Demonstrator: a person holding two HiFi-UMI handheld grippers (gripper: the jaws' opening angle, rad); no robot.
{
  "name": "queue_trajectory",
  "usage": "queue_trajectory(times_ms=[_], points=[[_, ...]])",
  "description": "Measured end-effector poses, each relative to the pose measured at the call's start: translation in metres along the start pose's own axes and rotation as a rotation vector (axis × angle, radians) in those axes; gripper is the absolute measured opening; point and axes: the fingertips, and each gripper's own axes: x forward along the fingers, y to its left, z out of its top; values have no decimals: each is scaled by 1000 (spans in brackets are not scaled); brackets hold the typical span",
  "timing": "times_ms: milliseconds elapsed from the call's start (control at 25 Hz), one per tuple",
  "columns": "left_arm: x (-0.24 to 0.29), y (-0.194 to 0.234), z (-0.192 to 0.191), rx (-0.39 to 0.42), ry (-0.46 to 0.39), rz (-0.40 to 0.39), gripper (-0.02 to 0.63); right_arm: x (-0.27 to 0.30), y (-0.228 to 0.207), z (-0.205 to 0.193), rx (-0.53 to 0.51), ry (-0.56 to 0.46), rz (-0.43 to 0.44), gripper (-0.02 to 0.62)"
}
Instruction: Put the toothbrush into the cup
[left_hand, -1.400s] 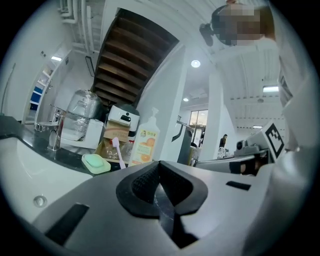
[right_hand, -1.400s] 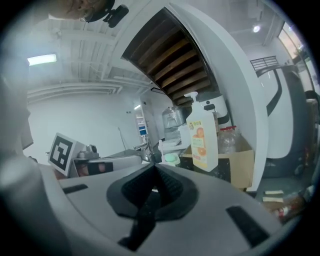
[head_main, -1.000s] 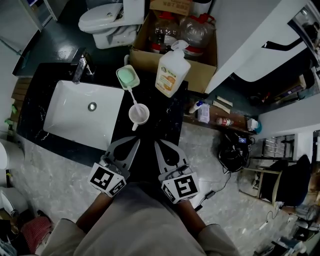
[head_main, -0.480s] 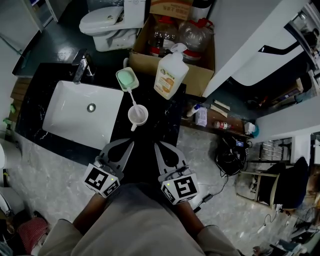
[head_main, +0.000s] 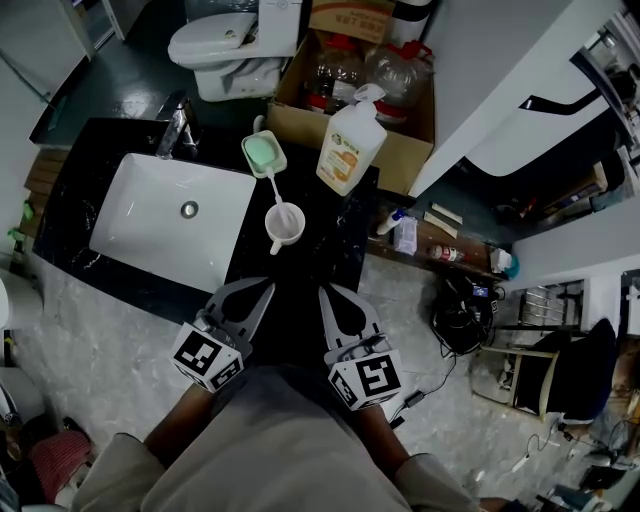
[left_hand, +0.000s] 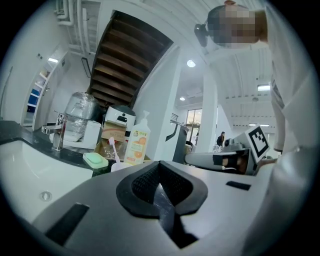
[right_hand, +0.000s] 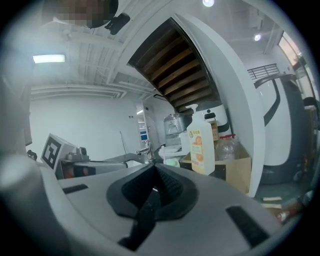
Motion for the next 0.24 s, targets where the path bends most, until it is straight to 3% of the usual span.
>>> queue_trajectory(times_ms=[240], points=[[-9, 11, -7, 25, 23, 6, 9, -6, 5, -7, 2, 8, -8, 6]])
